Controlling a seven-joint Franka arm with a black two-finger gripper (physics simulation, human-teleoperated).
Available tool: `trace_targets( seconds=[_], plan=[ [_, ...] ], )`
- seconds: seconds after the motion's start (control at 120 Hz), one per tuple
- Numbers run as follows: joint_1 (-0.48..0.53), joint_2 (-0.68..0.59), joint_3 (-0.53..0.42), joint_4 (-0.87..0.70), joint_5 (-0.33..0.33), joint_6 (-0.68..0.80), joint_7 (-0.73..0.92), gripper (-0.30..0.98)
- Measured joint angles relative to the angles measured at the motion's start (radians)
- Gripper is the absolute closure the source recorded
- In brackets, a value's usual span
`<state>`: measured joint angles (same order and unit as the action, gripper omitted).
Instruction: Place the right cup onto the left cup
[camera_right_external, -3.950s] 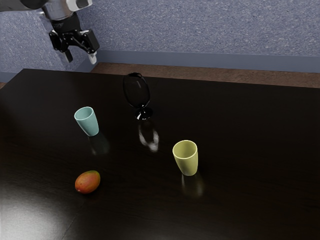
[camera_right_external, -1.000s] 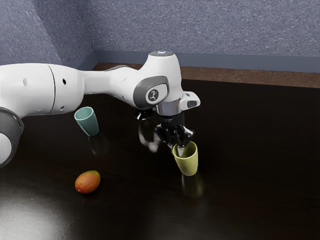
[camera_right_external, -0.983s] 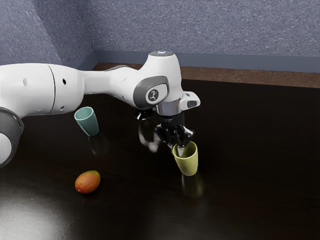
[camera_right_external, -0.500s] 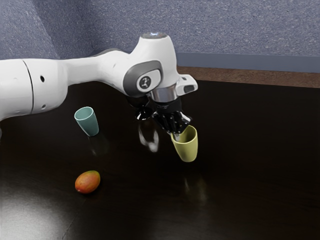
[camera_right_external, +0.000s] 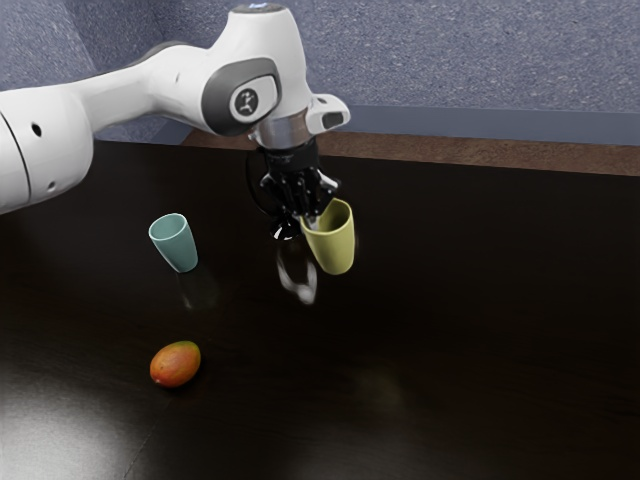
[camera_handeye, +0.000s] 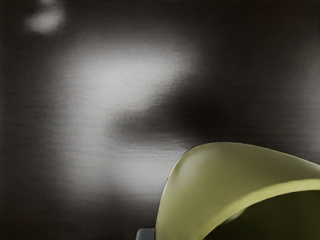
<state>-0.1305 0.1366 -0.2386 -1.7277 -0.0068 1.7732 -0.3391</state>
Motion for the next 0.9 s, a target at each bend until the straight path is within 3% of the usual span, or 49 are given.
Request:
trace_targets(
  seconds=[0.5, 0.9],
  plan=[
    [0.004, -0.05, 0.194, -0.005, 0.0, -0.046, 0.057, 0.79],
    [-0.008, -0.073, 0.295, -0.014, 0.001, -0.057, 0.113, 0.79]
  ],
)
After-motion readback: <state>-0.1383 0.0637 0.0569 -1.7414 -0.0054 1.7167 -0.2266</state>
